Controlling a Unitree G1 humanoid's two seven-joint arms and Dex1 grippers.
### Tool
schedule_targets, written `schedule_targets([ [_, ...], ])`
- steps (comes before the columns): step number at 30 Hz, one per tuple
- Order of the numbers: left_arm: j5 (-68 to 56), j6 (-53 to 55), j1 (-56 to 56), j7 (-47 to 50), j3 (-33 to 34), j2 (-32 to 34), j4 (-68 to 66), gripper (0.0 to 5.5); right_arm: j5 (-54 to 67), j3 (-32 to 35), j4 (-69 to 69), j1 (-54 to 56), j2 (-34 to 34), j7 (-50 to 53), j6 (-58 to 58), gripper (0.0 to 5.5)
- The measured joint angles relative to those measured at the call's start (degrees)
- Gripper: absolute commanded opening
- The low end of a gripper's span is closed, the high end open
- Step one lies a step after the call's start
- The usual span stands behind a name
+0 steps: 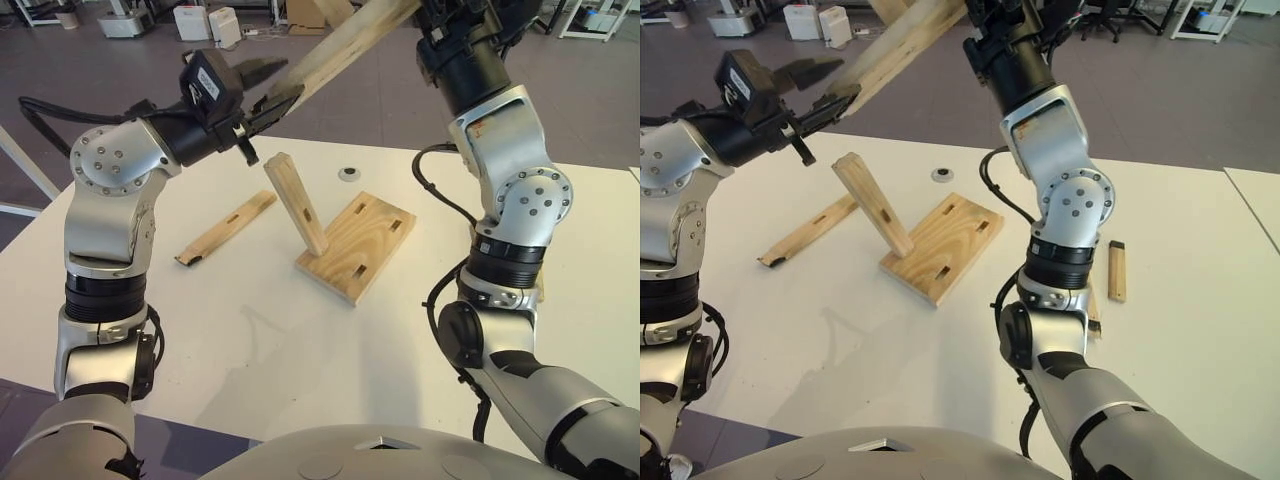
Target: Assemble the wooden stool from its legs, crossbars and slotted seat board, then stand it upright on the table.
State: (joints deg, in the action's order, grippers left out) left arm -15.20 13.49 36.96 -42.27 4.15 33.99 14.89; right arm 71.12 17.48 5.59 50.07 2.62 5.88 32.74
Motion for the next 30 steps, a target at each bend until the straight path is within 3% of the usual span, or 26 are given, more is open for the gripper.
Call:
schedule_targets([
  [4,-3.1,3.7,0.2,1.7,4.3,1.0,1.9,2.49,-1.4,2.7,-1.4,6.1,6.8,-1.7,-0.4,2.07],
  [6,-5.0,6.0,-1.1,3.4,10.2,2.9,3.3,2.49,-3.9,2.8,-0.4,5.8,14.3,-6.7,1.4,2.07],
  [9,-5.5,6.4,-8.9,6.7,16.4,2.9,4.8,2.49,-7.3,-0.9,8.9,-3.5,24.1,-18.3,5.7,2.07],
  [14,-5.5,4.8,-18.9,10.3,21.0,-0.1,4.6,2.49,-9.7,-5.7,18.4,-20.8,29.6,-33.1,8.7,2.07],
  [22,-6.8,1.9,-19.8,10.3,21.1,-0.2,0.4,2.49,-19.2,-7.4,18.7,-33.0,30.5,-44.2,2.0,2.07],
  [30,-7.2,-0.1,-18.0,9.2,19.6,0.2,-3.7,2.49,-23.1,-10.2,20.6,-39.7,23.7,-45.3,-5.6,2.07],
])
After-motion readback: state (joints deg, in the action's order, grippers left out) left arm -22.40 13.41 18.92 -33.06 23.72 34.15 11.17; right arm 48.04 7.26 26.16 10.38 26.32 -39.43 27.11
